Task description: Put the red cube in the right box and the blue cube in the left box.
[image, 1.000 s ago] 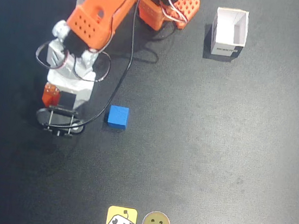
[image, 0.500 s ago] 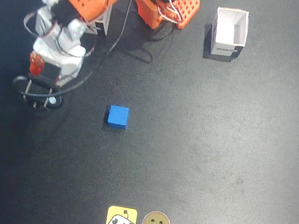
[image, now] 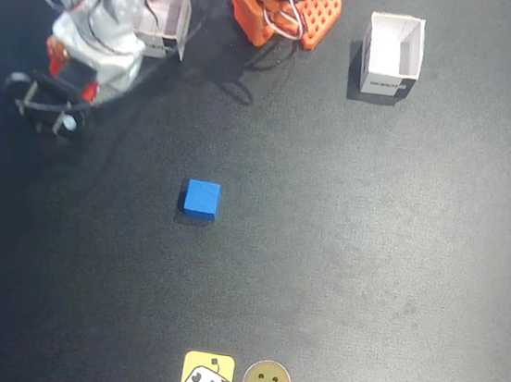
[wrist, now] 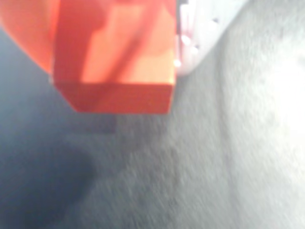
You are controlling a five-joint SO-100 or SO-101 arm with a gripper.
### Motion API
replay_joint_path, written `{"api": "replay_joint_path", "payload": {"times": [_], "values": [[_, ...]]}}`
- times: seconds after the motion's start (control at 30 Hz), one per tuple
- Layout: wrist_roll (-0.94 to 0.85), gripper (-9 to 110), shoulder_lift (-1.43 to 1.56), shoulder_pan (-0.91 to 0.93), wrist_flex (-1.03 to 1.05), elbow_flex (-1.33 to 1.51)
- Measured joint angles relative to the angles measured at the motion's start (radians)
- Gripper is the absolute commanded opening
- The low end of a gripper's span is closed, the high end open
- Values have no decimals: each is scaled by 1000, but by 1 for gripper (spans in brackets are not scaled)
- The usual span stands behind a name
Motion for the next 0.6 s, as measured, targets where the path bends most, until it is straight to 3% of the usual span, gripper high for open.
{"api": "replay_joint_path", "payload": {"times": [0.6], "values": [[198, 14, 26, 275, 104, 23]]}}
